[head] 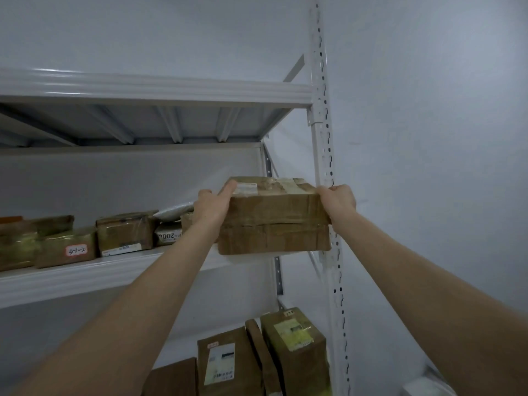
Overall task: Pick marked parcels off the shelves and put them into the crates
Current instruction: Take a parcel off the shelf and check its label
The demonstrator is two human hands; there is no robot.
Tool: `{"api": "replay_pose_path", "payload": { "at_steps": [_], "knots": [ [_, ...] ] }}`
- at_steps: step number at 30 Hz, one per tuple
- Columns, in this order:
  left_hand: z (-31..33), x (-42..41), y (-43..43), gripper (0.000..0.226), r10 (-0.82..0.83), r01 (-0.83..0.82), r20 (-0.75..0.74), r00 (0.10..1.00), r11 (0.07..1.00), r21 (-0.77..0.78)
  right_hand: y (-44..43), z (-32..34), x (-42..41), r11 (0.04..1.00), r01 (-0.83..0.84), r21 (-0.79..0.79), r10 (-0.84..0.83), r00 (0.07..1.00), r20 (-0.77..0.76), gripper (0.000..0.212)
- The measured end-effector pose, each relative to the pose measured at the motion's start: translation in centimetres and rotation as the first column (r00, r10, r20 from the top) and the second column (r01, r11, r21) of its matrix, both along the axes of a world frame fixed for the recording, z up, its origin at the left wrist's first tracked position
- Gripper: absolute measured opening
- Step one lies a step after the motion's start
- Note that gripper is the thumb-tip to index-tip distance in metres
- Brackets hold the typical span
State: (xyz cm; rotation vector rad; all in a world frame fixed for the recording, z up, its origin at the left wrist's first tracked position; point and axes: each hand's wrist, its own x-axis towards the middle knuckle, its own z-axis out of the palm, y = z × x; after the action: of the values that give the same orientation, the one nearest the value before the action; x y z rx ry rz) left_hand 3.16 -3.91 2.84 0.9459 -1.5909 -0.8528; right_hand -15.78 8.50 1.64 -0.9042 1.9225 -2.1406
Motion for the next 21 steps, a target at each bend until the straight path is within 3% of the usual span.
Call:
{"api": "replay_pose_path", "payload": {
  "at_steps": [3, 5, 10, 13, 15, 18, 21],
  "knots": [
    [-0.5, 0.5, 1.2, 0.071, -0.120, 0.126, -0.057, 0.991, 0.985, 0.115, 0.7, -0.8, -0.3, 0.992, -0.122, -0.018, 0.124, 0.984, 0.130, 0.053],
    [-0.9, 0.8, 2.6, 0.058, -0.206, 0.221, -0.103, 0.973, 0.962, 0.159, 1.6, -1.3, -0.2, 0.977, -0.210, 0.024, 0.205, 0.968, 0.148, 0.046],
    [-2.2, 1.7, 4.9, 0.054, -0.307, 0.324, -0.126, 0.943, 0.933, 0.154, 3.4, -2.4, -0.4, 0.915, -0.289, 0.281, 0.302, 0.953, -0.003, 0.083],
    [-2.9, 2.1, 5.2, 0.063, -0.292, 0.304, -0.103, 0.951, 0.942, 0.143, 4.0, -2.8, -0.7, 0.888, -0.346, 0.303, 0.374, 0.927, -0.037, 0.074],
    [-3.1, 2.2, 5.8, 0.065, -0.276, 0.287, -0.114, 0.955, 0.953, 0.100, 4.3, -2.9, -0.8, 0.888, -0.371, 0.273, 0.407, 0.909, -0.087, 0.069],
    [-3.0, 2.4, 6.5, 0.072, -0.274, 0.274, -0.099, 0.957, 0.962, -0.016, 4.4, -3.1, -0.8, 0.907, -0.364, 0.212, 0.399, 0.902, -0.161, 0.082],
    [-3.0, 2.6, 7.5, 0.083, -0.298, 0.302, 0.044, 0.953, 0.940, -0.162, 4.8, -3.3, -0.7, 0.938, -0.313, 0.149, 0.345, 0.887, -0.307, 0.099]
  ]
}}
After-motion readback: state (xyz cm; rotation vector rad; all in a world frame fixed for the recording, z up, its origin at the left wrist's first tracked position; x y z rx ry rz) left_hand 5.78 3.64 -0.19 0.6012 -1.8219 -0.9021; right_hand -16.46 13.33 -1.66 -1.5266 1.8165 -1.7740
